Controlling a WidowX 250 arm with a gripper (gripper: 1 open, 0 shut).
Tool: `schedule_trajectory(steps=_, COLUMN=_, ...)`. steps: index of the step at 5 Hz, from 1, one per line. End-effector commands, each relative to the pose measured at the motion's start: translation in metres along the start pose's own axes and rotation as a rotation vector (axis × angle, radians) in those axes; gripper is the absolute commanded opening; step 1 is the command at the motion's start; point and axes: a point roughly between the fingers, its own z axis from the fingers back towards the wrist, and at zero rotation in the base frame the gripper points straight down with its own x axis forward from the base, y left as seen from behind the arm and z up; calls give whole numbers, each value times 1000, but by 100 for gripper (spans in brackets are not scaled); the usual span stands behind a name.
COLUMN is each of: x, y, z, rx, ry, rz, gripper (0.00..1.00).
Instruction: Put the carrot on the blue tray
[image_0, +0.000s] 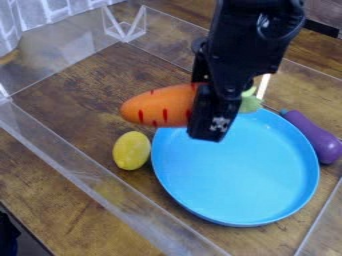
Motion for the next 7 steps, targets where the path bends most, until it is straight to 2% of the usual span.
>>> schedule_trajectory(steps=1, x=8, y=-5, z=11, rx=30, ry=-55, rz=-65, gripper=0)
schedule_trajectory(steps=2, x=7, y=-9, z=-2, rx=25, ry=-67, rz=-87, gripper=0)
schedule_trajectory(steps=3, x=-1, y=-4, z=-8, rx=26, ry=-70, rz=-92, gripper=0)
schedule_trajectory(steps=4, x=-6, y=0, z=-22, rx=18, ry=-62, rz=-56, gripper=100)
schedule_trajectory(steps=6, x=-5, y=1, z=-51, rx=-4, ry=-63, rz=19, gripper=100)
schedule_trajectory(steps=7, x=8, y=-3, z=-61, rx=-8, ry=-61, rz=9, gripper=100)
